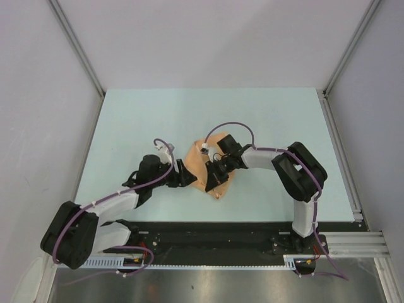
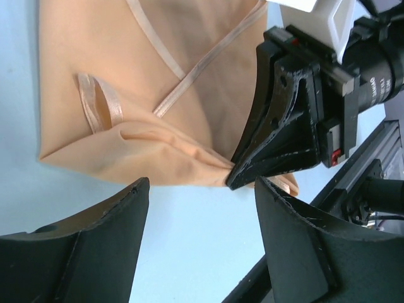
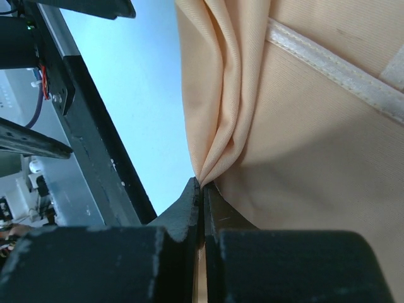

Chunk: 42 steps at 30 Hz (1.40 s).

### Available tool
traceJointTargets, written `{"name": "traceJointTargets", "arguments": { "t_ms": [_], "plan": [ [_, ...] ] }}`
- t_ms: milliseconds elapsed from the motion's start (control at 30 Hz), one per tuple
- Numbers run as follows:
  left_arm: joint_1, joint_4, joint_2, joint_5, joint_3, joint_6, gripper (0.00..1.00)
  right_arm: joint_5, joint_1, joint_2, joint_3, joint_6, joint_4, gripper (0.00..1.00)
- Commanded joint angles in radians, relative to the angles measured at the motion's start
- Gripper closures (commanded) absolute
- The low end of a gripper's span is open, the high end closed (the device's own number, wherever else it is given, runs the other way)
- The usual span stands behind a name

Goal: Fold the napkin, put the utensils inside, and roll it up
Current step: Roll the napkin with the utensil

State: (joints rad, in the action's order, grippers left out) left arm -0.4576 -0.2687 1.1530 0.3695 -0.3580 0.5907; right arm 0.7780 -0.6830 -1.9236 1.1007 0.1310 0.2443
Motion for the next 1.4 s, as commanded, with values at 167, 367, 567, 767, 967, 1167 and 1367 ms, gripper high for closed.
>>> {"name": "traceJointTargets", "arguments": {
  "t_ms": [167, 367, 567, 767, 967, 1167, 1367],
  "plan": [
    [0.007, -0.193, 0.158, 0.085, -0.035, 0.021, 0.27, 0.072, 0.025, -0.058, 0.050, 0.001, 0.052, 1.00],
    [0.007, -0.297, 0.240, 0.101, -0.041, 0.054, 0.28, 0.096, 0.043, -0.084, 0.053, -0.001, 0.050, 1.00],
    [0.008, -0.326, 0.258, 0.080, -0.039, 0.058, 0.28, 0.107, 0.050, -0.101, 0.056, -0.005, 0.052, 1.00],
    [0.014, -0.380, 0.330, 0.055, -0.045, 0.058, 0.28, 0.110, 0.051, -0.112, 0.060, -0.007, 0.053, 1.00],
    [0.027, -0.388, 0.363, 0.028, -0.027, 0.051, 0.28, 0.104, 0.051, -0.114, 0.064, -0.011, 0.058, 1.00],
    [0.033, -0.328, 0.378, 0.006, -0.019, 0.047, 0.29, 0.076, 0.056, -0.052, 0.056, -0.013, 0.078, 0.68],
    [0.043, -0.305, 0.407, 0.005, -0.016, 0.050, 0.29, -0.023, 0.059, 0.096, 0.015, -0.030, 0.105, 0.48]
  ]
}}
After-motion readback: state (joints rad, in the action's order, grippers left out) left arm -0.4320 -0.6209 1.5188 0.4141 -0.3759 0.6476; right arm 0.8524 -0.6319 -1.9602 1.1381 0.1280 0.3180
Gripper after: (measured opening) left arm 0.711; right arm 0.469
